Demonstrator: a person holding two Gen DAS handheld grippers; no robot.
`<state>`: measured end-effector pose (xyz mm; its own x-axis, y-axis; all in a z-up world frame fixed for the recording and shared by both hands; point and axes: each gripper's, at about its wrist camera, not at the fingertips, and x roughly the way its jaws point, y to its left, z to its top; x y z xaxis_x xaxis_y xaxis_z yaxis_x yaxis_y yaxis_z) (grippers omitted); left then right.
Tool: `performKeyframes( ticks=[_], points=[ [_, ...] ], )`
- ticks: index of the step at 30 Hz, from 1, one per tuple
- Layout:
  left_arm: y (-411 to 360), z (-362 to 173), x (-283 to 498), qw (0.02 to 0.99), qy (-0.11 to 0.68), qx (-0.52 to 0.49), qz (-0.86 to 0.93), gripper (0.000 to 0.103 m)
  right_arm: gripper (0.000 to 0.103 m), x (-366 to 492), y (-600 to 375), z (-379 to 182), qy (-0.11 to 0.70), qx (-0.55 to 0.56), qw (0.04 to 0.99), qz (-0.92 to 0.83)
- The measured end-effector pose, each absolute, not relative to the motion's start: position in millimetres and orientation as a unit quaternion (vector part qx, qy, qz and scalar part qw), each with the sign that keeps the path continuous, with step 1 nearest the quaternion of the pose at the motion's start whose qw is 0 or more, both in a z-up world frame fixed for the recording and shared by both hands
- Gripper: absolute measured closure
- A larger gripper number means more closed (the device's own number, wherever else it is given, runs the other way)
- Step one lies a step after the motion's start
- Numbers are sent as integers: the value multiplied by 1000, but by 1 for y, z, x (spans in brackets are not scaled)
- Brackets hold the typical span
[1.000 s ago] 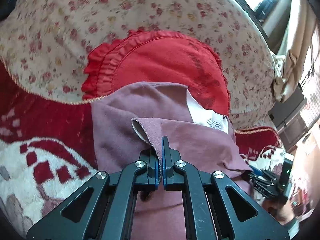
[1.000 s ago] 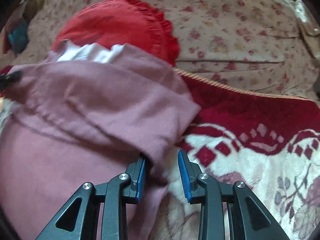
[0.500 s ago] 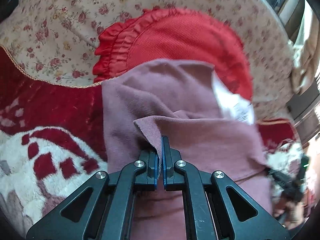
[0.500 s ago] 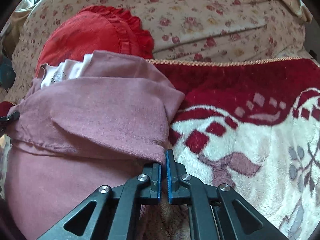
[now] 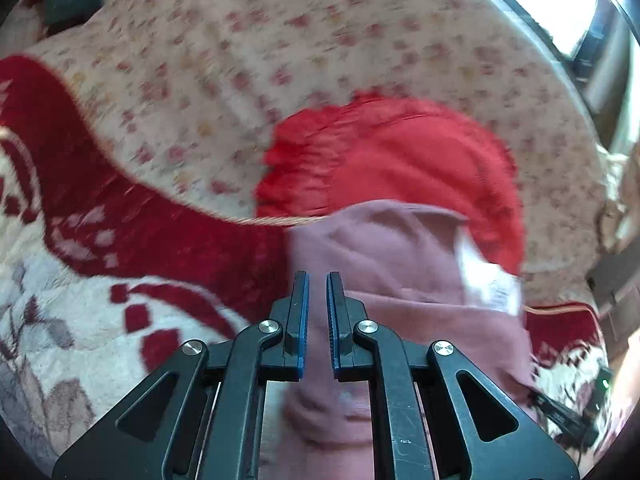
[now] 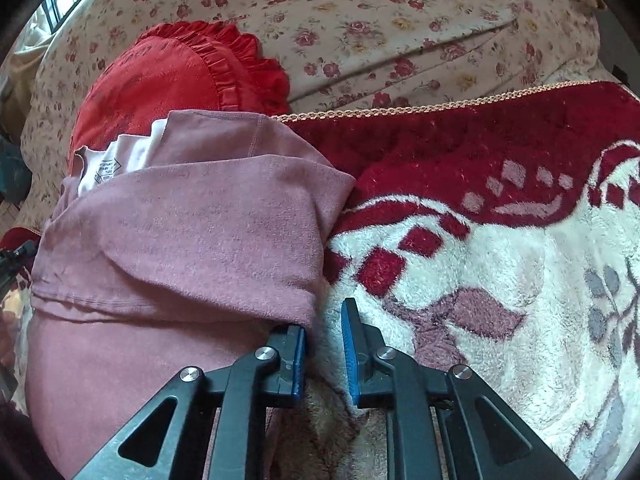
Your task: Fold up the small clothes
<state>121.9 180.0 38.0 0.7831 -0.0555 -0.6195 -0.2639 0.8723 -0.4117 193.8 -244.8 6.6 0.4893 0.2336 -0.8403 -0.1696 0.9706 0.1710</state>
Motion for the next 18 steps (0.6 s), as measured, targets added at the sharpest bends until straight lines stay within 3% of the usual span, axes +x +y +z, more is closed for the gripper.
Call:
performKeyframes(
  ticks=[3,7,9,18],
  points=[
    [146,45,122,927,323,-189,-11,97,89,196,-244,7,492,34,862,117],
    [119,22,138,912,396,-110,8,97,89,196,-246,6,491,32,863,114],
    [127,4,144,895,426,-132,19,98,89,195,-248,5,491,37,863,114],
    [138,-2,145,892,419,-167,3,98,87,189,-262,8,493,82,858,117]
  ],
)
